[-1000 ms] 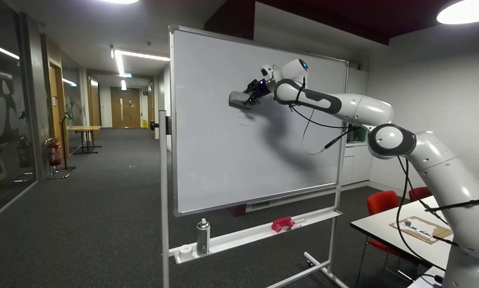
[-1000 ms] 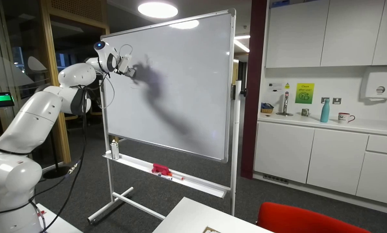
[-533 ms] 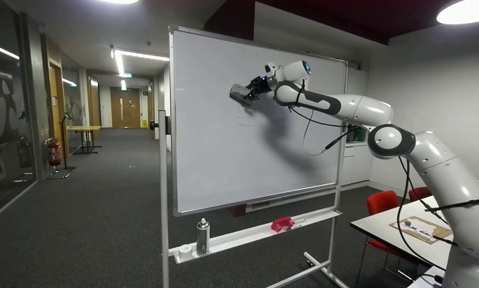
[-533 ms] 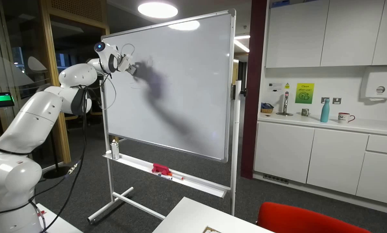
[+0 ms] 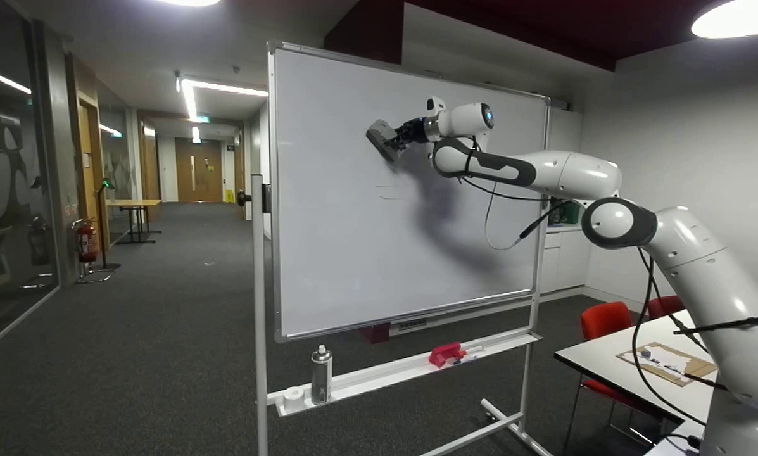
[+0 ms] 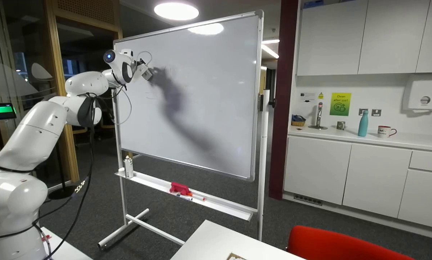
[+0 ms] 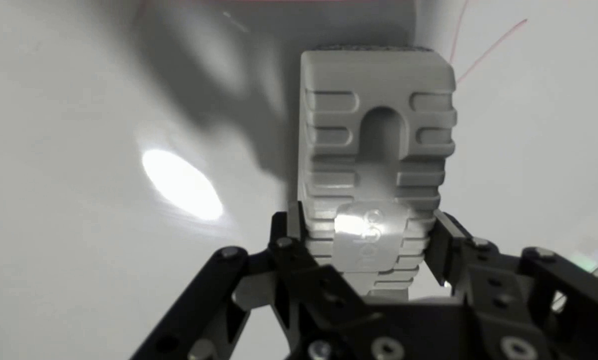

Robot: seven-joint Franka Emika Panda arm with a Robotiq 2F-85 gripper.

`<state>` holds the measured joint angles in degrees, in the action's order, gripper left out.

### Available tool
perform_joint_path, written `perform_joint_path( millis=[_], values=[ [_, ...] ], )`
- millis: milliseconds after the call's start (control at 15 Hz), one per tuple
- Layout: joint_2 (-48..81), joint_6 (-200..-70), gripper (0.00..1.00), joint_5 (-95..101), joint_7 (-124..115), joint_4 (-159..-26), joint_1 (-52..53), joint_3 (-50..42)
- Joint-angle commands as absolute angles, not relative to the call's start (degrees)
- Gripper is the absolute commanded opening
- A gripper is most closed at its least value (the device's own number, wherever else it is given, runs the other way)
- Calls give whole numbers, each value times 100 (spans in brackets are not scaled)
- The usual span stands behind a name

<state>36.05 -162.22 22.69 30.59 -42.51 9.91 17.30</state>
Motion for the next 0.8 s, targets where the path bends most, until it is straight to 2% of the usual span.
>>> perform_joint_path(
  millis=[0,67,133,533,600,733],
  values=[
    [3313,-17023,34,2667,1724,-4580,960,841],
    [3284,-17188,34,2789,1351,-4561,1047,556],
    [3495,-16833,59,2520,2059,-4355,1107,1140],
    [3419,-17077,59,2641,1596,-4361,1147,769],
    [3418,-17077,34,2641,1596,-4361,1147,766],
    [3501,-17196,34,2706,1304,-4237,1227,539]
  ],
)
